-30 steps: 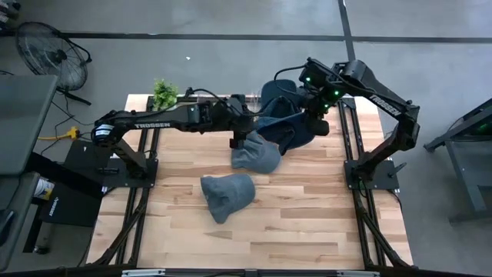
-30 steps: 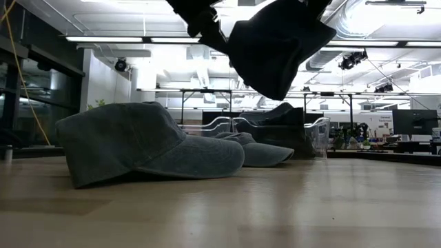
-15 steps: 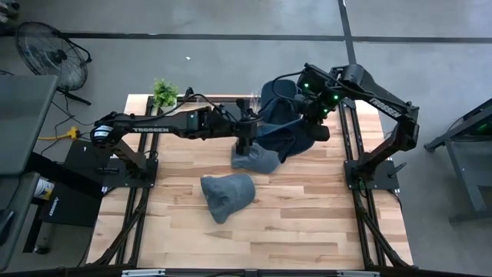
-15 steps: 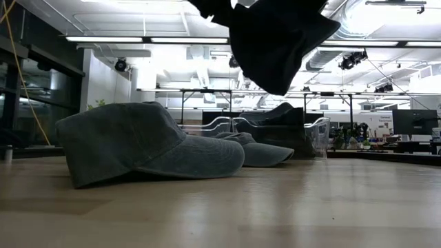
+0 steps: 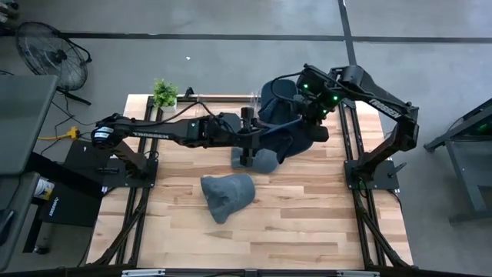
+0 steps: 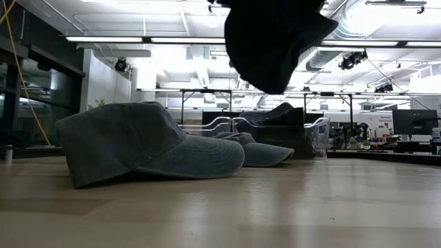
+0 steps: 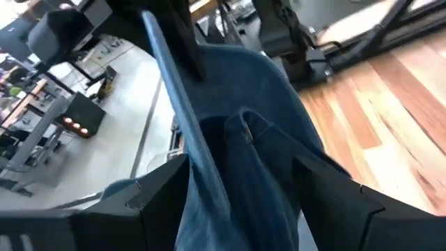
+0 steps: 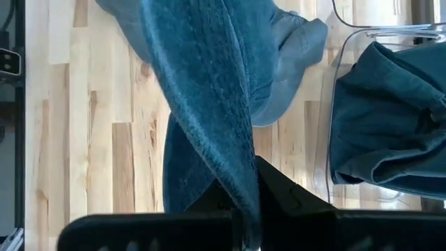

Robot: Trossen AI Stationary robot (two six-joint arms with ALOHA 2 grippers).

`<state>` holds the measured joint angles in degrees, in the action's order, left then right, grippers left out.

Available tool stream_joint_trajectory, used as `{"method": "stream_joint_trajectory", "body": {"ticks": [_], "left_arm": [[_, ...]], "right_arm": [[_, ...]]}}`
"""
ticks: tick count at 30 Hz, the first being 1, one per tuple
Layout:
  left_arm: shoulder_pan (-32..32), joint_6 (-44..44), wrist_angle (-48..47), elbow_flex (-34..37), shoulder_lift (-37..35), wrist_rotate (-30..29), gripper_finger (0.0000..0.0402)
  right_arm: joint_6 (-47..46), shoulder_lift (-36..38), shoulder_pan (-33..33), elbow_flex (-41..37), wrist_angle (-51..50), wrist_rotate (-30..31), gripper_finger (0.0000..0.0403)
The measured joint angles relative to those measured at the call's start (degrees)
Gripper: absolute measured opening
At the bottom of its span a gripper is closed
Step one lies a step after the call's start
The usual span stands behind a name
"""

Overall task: Pick & Place hat
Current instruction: Put the blue cap into the right transparent bin

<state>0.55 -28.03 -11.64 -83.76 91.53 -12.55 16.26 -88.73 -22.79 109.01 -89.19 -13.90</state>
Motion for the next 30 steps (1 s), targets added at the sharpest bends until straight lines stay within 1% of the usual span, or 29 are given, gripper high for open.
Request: {"method": "stream_joint_trajectory", "body": {"ticks": [5, 12, 17, 22, 25, 30], "left_arm": [[0.17, 1.31, 1.58, 0.08, 0.23, -1.88, 0.025], [0.16, 0.74, -1.66, 0.08, 0.24, -1.97, 0.025], [0.16, -2.03, -4.43, 0.08, 0.24, -2.62, 0.025], [0.14, -6.08, -7.07, 0.08, 0.25, -7.5, 0.025], [0.14, -8.79, -7.99, 0.08, 0.25, -7.59, 0.025], [0.14, -9.11, -5.48, 0.08, 0.24, -7.59, 0.025]], "right_arm": [[-0.84, -0.07, -0.03, 0.0, 0.08, 0.03, 0.0005], [-0.84, -0.04, -0.02, 0.0, 0.02, 0.02, 0.0005], [-0.81, -0.04, -0.02, 0.0, -0.01, 0.03, 0.0005], [-0.77, -0.04, -0.02, 0.0, 0.03, 0.03, 0.0005], [-0.68, -0.04, -0.02, 0.0, 0.03, 0.03, 0.0005], [-0.62, -0.04, -0.02, 0.0, 0.34, 0.19, 0.0005]]}}
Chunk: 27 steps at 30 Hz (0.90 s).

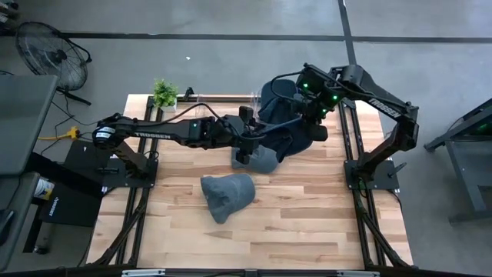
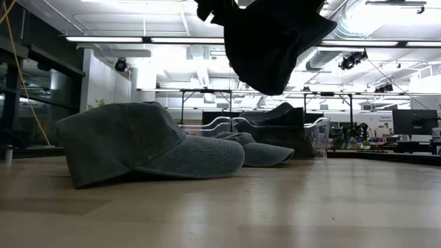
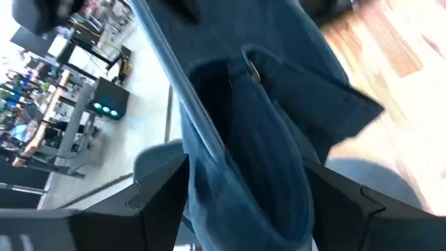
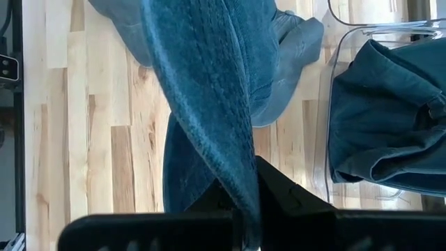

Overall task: Pick & Place hat
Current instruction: Put the blue cap into the right transparent bin

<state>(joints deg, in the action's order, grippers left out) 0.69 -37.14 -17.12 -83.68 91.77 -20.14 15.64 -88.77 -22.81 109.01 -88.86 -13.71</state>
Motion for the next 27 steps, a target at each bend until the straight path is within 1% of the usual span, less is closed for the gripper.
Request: {"method": "stream_joint_trajectory", "body": {"ticks": [4, 12, 15, 18, 20, 22, 27], "left_arm": [[0.0, -0.14, 2.66, 0.0, 0.02, 0.07, 0.025], [0.02, -0.12, 2.68, 0.0, 0.02, 0.08, 0.025], [0.02, -0.11, 4.03, 0.0, 0.02, -0.28, 0.025], [0.02, -0.12, 5.07, 0.0, 0.02, -1.27, 0.0241], [0.02, -0.1, 5.24, 0.0, 0.02, -1.46, 0.0222], [0.02, 0.08, 5.23, 0.0, 0.02, -1.48, 0.0195], [0.02, 2.11, 5.24, 0.0, 0.02, -1.48, 0.0102]], "right_arm": [[0.02, 0.0, 0.0, 0.0, 0.15, 0.04, 0.0005], [-0.03, 0.0, 0.0, 0.0, 0.17, 0.06, 0.0005], [-0.04, 0.0, 0.0, 0.0, 0.17, 0.06, 0.0005], [-0.1, 0.0, 0.0, 0.0, 0.22, 0.06, 0.0005], [-0.17, 0.0, 0.0, 0.0, 0.3, 0.06, 0.0005], [-0.17, 0.0, -0.02, 0.0, 0.41, 0.08, 0.0005], [-0.17, 0.0, -0.02, 0.0, 0.41, 0.07, 0.0005]]}}
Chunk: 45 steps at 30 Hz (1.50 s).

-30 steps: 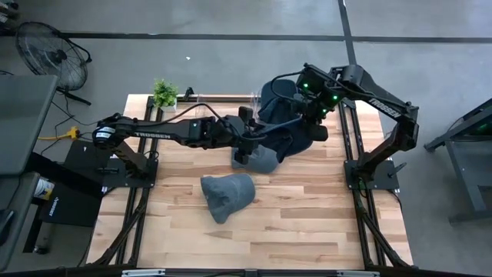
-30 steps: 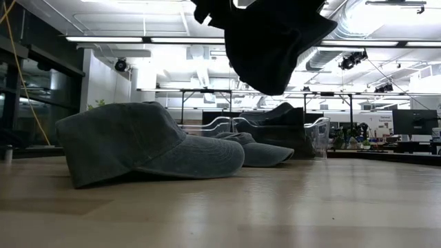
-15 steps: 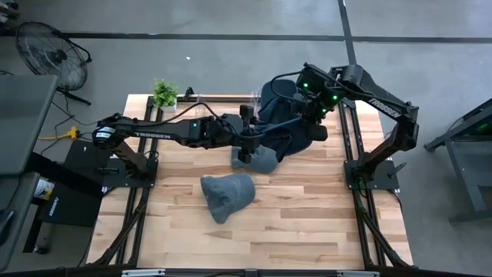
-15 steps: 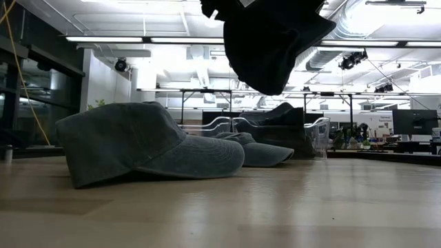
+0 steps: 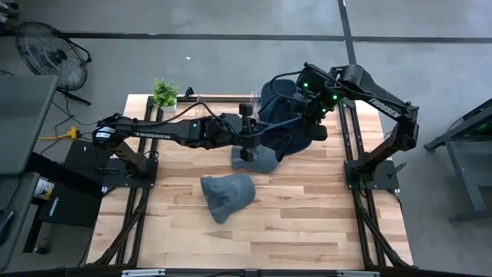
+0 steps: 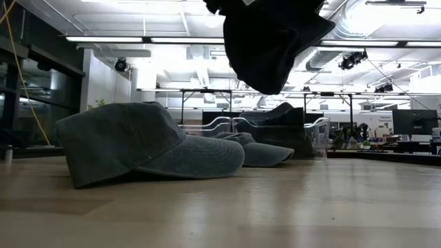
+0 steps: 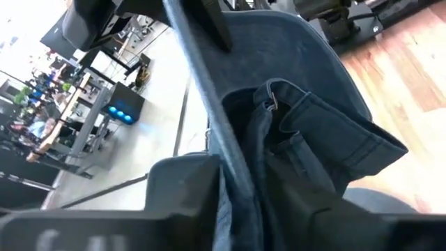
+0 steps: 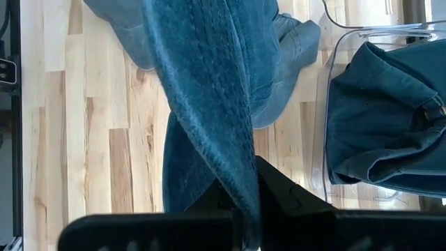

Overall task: Pick & Place hat
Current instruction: Put the blue cap into the right transparent bin

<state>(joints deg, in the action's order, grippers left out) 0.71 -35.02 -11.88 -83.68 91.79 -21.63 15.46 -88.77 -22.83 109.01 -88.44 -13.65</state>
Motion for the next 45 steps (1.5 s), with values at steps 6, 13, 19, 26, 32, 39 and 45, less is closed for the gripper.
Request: {"method": "stream_joint_trajectory", "body": {"ticks": [6, 13, 19, 26, 32, 39, 45], "left_arm": [[0.04, 3.52, 0.99, 0.0, 0.0, -0.24, 0.0019], [0.02, 7.27, 1.1, 0.0, 0.0, -1.52, 0.0013], [0.02, 9.83, 1.12, 0.0, 0.02, -2.79, 0.0013], [0.02, 11.81, 1.47, 0.0, 0.04, -8.97, 0.0013], [0.89, 13.62, 4.15, 0.0, 0.04, -13.83, 0.0013], [4.74, 23.1, 8.0, 0.0, 0.04, -12.69, 0.0013], [7.73, 30.24, 9.21, 0.0, 0.04, -7.66, 0.0013]], "right_arm": [[0.06, 0.02, 0.01, 0.0, -0.11, -0.16, 0.0005], [0.81, 0.07, 0.02, 0.02, 0.17, -1.42, 0.0052], [-0.05, 0.38, -0.03, 0.04, 1.33, 1.68, 0.0101], [-2.34, 4.62, -1.32, 0.04, 6.05, 4.24, 0.0135], [-6.08, 10.47, -3.8, 0.02, 11.57, 4.5, 0.0139], [-11.26, 21.18, -6.13, -12.16, 28.42, 4.38, 0.0139], [-18.55, 33.81, -6.88, -34.02, 45.42, 8.81, 0.0139]]}}
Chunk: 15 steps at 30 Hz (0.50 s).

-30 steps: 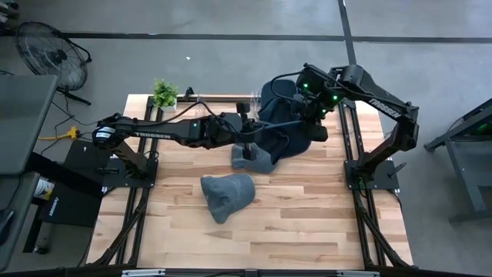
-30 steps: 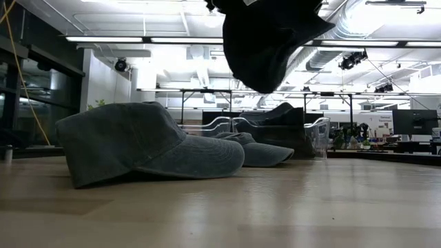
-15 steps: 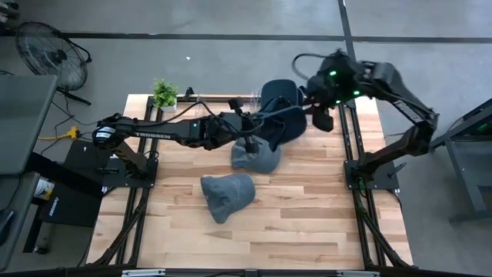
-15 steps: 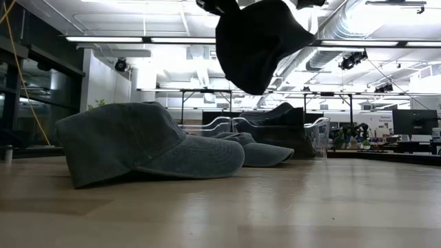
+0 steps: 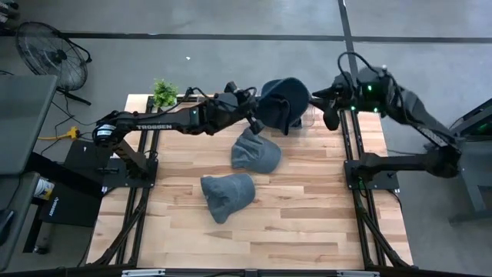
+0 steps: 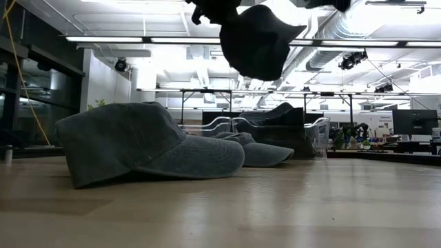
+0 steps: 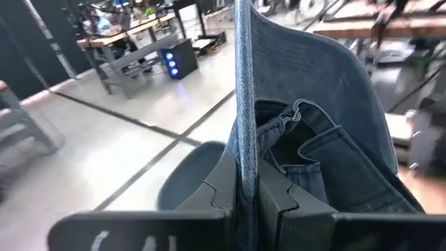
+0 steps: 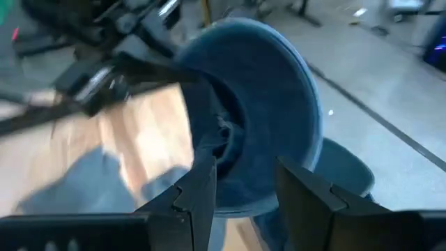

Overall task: Pick & Place hat
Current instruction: Put the blue cap into the right transparent bin

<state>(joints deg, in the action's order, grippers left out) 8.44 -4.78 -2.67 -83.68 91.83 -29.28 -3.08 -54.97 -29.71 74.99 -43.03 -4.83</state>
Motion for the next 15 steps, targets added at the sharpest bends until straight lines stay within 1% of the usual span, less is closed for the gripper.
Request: {"method": "stream_joint_trajectory", "body": {"ticks": [2, 4, 7, 10, 15], "left_arm": [[0.3, 0.54, 1.51, 0.0, 0.0, 0.45, 0.0013], [0.3, 0.62, 2.95, 0.0, 0.0, 0.44, 0.0013], [0.3, 0.59, 5.47, 0.0, 0.0, 0.36, 0.0013], [0.3, 0.61, 7.21, 0.0, 0.0, -0.1, 0.0012], [0.3, 0.66, 8.2, 0.0, -0.02, -1.64, 0.0012]], "right_arm": [[-3.8, 4.17, 0.0, -6.67, 7.29, 1.49, 0.0139], [-8.28, 7.7, 0.0, -12.57, 14.19, 1.63, 0.0139], [-14.92, 11.42, 0.0, -19.87, 22.67, 3.03, 0.0139], [-20.29, 13.8, 0.09, -25.54, 29.41, 4.48, 0.0139], [-27.38, 15.02, 0.11, -32.22, 42.1, 3.82, 0.0139]]}}
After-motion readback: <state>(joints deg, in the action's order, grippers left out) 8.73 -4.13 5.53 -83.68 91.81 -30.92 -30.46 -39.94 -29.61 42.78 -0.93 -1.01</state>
